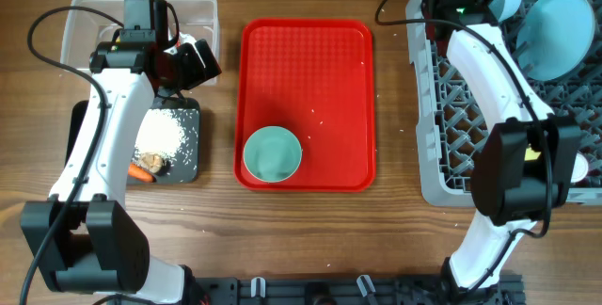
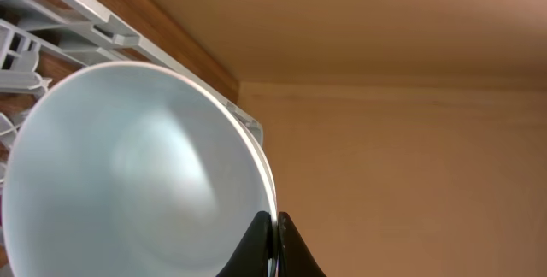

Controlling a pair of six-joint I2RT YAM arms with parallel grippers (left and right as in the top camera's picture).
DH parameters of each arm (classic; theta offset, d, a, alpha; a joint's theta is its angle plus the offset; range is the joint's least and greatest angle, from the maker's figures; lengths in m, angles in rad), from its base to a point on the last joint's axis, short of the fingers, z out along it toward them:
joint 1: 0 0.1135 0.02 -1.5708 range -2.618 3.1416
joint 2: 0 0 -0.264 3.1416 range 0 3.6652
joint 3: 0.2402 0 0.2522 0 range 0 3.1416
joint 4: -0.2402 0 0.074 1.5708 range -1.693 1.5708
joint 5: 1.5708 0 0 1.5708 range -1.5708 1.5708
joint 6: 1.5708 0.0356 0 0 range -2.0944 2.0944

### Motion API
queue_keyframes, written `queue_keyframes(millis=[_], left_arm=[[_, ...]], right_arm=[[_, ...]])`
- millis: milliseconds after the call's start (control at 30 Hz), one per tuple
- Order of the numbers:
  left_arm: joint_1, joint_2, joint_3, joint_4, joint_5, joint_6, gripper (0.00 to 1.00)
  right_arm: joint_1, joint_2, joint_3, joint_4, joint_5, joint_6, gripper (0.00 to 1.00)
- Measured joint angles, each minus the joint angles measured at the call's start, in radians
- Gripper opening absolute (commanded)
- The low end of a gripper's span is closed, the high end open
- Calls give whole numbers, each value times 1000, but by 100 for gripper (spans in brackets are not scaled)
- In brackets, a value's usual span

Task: Sort waste into correct bins and load items into the dishwasher rack
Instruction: 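Place the light-blue bowl in the dish rack with the right gripper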

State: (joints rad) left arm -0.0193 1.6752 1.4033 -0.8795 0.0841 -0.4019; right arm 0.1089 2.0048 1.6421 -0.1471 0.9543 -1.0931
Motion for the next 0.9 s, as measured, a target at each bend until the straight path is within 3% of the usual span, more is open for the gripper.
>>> queue_keyframes(millis=[533,700,767,900], left_arm=[[0,0,0,0,0,0,100],[0,0,0,0,0,0,100],[0,0,0,0,0,0,100],[0,0,0,0,0,0,100]], right_arm=[[45,60,0,-20,-74,-31,5],[52,70,0,-91,-83,-35,66],[62,73,0,-101,-83,-34,76],[100,73,0,-100,-84,-37,84]])
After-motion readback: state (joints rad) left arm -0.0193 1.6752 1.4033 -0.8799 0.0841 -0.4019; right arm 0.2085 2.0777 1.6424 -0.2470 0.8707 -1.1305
